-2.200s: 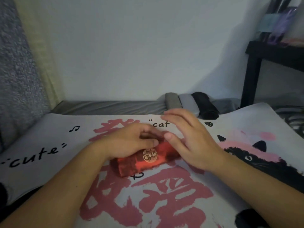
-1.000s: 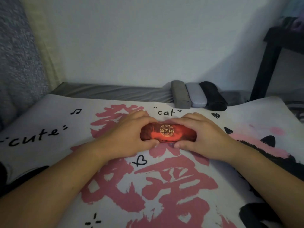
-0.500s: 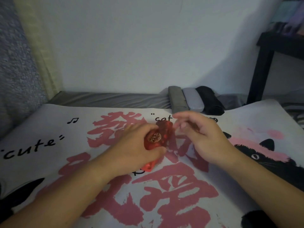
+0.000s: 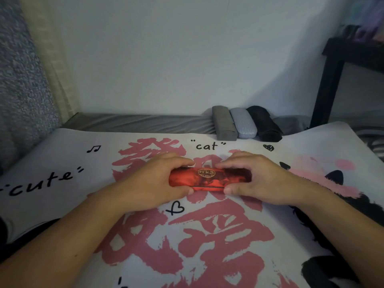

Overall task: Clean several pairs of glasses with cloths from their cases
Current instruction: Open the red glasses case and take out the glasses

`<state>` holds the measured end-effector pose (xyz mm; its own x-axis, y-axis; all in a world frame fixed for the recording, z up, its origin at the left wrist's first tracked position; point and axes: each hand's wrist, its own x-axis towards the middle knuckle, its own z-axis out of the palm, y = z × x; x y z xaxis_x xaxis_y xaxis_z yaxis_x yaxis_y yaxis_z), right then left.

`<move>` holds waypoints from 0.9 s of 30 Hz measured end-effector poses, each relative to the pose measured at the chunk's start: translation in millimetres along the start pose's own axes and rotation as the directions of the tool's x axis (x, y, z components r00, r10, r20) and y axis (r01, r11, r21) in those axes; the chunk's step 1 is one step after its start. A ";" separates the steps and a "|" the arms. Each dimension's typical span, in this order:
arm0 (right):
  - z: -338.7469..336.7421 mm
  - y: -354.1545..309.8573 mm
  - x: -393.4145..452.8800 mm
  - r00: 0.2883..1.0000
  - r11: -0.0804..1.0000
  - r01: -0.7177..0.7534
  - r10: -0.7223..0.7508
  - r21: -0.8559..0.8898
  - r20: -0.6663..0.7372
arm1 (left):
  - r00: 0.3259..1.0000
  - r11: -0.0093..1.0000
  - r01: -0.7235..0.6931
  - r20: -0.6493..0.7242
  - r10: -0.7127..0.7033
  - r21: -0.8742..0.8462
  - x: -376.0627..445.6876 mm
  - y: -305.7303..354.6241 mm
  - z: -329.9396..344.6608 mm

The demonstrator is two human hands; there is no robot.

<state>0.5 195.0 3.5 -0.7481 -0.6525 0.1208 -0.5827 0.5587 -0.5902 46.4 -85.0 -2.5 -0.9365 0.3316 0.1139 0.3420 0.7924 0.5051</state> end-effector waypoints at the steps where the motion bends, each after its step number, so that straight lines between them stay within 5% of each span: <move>1: -0.9 0.6 -0.1 1.000 1.000 -0.022 0.022 0.007 -0.019 | 1.000 1.000 0.012 -0.002 -0.012 -0.017 0.2 0.5 0.4; 8: 3.1 -2.2 3.1 0.999 0.989 0.022 -0.026 -0.144 -0.021 | 0.997 0.997 0.080 -0.014 -0.080 -0.017 2.4 10.0 4.1; 11: 12.3 -4.2 9.7 0.963 0.948 -0.071 -0.016 -0.311 -0.268 | 0.974 0.979 0.205 -0.105 -0.202 0.015 3.5 24.1 12.9; 13: 16.4 -12.4 14.9 0.905 0.943 -0.213 0.092 -0.255 -0.415 | 0.937 0.952 0.293 -0.227 -0.267 0.089 2.7 39.7 21.2; 16: 24.0 -23.6 17.5 0.970 0.986 -0.168 0.169 0.020 -0.176 | 0.977 0.983 0.148 -0.137 -0.162 -0.111 -4.1 61.1 29.5; 18: 19.8 -20.8 16.1 0.976 0.992 -0.125 0.128 0.026 -0.174 | 0.999 0.956 0.001 -0.050 -0.016 -0.294 -6.7 65.9 23.1; 20: 7.6 -13.7 11.4 0.966 0.990 -0.136 0.138 0.023 -0.221 | 0.984 0.969 -0.097 -0.169 0.058 -0.228 -4.1 52.7 15.1; 22: -4.3 -6.8 5.5 0.991 0.996 -0.080 0.076 -0.030 -0.111 | 0.972 0.997 -0.060 -0.230 0.048 -0.046 1.6 32.4 9.6; 24: -6.0 -3.4 0.8 0.998 0.997 -0.033 0.038 -0.076 0.059 | 0.994 0.999 -0.006 -0.107 0.011 0.049 5.2 14.7 6.7; 27: 0.8 -0.7 3.0 0.999 0.996 -0.032 0.033 -0.082 0.015 | 0.999 1.000 0.026 -0.031 -0.026 -0.011 8.6 3.4 8.3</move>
<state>-1.1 192.2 3.6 -0.7624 -0.6409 0.0895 -0.5825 0.6193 -0.5265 40.1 -75.2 -6.9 -0.9470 0.2947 0.1275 0.3171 0.7950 0.5171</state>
